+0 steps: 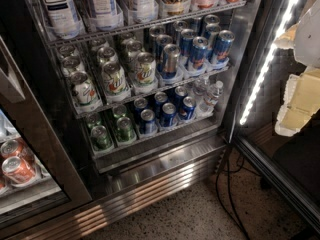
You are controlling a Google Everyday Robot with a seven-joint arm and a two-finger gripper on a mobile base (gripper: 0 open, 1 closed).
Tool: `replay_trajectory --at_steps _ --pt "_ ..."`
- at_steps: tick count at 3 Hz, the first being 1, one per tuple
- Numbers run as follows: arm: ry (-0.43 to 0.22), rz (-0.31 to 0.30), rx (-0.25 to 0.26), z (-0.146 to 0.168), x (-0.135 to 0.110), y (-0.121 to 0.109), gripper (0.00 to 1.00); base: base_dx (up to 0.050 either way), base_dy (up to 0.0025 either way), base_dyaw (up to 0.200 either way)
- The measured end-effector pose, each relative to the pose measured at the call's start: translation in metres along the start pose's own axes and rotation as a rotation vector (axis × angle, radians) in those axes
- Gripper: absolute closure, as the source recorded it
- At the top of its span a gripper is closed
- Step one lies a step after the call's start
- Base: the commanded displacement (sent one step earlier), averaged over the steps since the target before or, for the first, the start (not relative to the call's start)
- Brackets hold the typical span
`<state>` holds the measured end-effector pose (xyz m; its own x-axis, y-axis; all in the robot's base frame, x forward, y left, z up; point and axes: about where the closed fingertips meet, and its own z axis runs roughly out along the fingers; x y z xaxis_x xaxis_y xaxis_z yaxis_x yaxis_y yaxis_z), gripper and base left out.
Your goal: Close right fridge door
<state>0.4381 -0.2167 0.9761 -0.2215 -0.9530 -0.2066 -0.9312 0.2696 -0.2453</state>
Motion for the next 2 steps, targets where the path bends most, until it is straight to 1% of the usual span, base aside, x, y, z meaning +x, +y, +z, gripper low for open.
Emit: replay_trajectory --at_steps 1,2 --pt "0.0 0.0 0.0 0.0 0.0 0.0 0.0 -0.02 0.00186 -0.182" --pt "0.0 0.0 0.0 0.0 0.0 0.0 0.0 -0.049 0.00017 -0.001"
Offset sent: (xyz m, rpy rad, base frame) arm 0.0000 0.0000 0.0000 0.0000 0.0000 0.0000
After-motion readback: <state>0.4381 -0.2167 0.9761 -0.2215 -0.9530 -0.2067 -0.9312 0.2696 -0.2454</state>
